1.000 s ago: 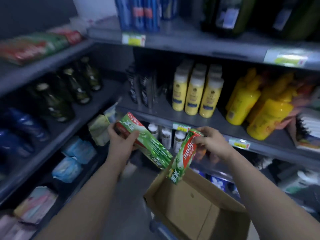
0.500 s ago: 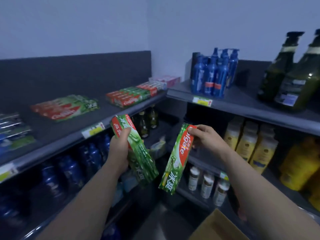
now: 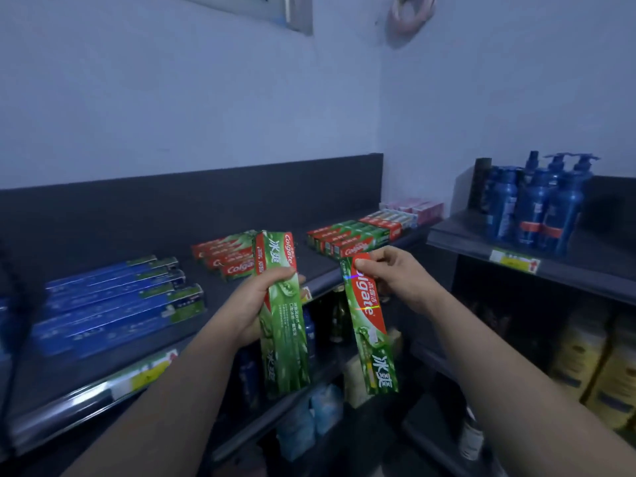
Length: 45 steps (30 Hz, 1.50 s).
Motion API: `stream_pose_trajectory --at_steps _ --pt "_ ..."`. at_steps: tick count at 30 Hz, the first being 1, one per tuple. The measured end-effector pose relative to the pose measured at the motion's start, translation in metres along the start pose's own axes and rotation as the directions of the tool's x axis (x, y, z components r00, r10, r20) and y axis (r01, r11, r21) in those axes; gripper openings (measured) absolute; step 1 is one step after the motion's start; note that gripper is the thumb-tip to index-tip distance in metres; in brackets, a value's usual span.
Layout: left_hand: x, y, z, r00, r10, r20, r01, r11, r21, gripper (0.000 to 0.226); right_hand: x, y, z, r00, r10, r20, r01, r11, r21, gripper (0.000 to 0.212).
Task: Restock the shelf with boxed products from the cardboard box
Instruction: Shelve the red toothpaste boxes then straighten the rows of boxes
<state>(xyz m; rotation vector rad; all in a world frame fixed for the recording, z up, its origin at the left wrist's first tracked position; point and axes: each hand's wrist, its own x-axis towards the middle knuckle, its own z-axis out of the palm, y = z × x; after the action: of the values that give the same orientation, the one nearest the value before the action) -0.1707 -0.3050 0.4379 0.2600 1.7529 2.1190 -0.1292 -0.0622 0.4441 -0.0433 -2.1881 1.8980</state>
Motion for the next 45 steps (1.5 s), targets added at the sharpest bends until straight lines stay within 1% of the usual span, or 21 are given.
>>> stream_pose_trajectory --at_steps 2,6,8,11,14,18,26,29,31,34,37,41,45 --pt "0.001 0.004 -0.014 0.999 0.012 -0.03 -0.012 1.0 0.004 0.018 0.013 -0.005 0.02 0.999 -0.007 0.041 0.009 1.0 -0.026 0.022" --pt "0.003 0.012 -0.044 0.983 0.045 -0.176 -0.045 0.999 0.006 0.023 0.044 -0.014 0.051 0.995 -0.052 0.08 0.062 0.99 -0.129 0.03" --pt "0.006 0.016 -0.059 0.969 0.058 -0.241 -0.066 0.997 -0.027 0.02 0.06 -0.021 0.065 0.99 -0.08 0.12 0.102 0.977 -0.189 0.037" --pt "0.013 0.024 -0.079 0.953 0.094 -0.287 -0.118 0.991 -0.066 0.016 0.085 -0.031 0.083 0.971 -0.137 0.196 0.197 0.923 -0.329 0.044" --pt "0.021 0.035 -0.09 0.934 0.132 -0.331 -0.167 0.983 -0.077 0.015 0.114 -0.037 0.101 0.948 -0.158 0.277 0.262 0.881 -0.394 0.045" --pt "0.035 0.047 -0.099 0.908 0.142 -0.395 -0.195 0.976 -0.096 0.017 0.153 -0.029 0.127 0.909 -0.154 0.387 0.326 0.84 -0.433 0.048" --pt "0.07 0.053 -0.114 0.858 0.145 -0.493 -0.216 0.972 -0.089 0.019 0.215 0.013 0.159 0.859 -0.046 0.509 0.313 0.835 -0.453 0.051" --pt "0.082 0.05 -0.116 0.839 0.139 -0.526 -0.211 0.974 -0.079 0.02 0.222 0.017 0.162 0.819 -0.032 0.573 0.364 0.8 -0.477 0.051" --pt "0.087 0.048 -0.115 0.837 0.133 -0.531 -0.206 0.975 -0.08 0.02 0.225 0.02 0.163 0.787 -0.01 0.617 0.407 0.76 -0.507 0.05" --pt "0.094 0.046 -0.115 0.839 0.132 -0.529 -0.208 0.974 -0.088 0.021 0.231 0.029 0.156 0.75 0.041 0.66 0.431 0.728 -0.534 0.047" --pt "0.099 0.048 -0.114 0.838 0.137 -0.528 -0.216 0.972 -0.091 0.021 0.242 0.033 0.133 0.757 0.057 0.651 0.432 0.704 -0.563 0.046" --pt "0.105 0.048 -0.111 0.829 0.147 -0.539 -0.235 0.967 -0.097 0.023 0.257 0.036 0.087 0.805 0.085 0.587 0.417 0.622 -0.662 0.039" --pt "0.113 0.045 -0.109 0.826 0.133 -0.548 -0.222 0.97 -0.099 0.027 0.257 0.041 0.06 0.794 0.17 0.583 0.384 0.603 -0.699 0.04"
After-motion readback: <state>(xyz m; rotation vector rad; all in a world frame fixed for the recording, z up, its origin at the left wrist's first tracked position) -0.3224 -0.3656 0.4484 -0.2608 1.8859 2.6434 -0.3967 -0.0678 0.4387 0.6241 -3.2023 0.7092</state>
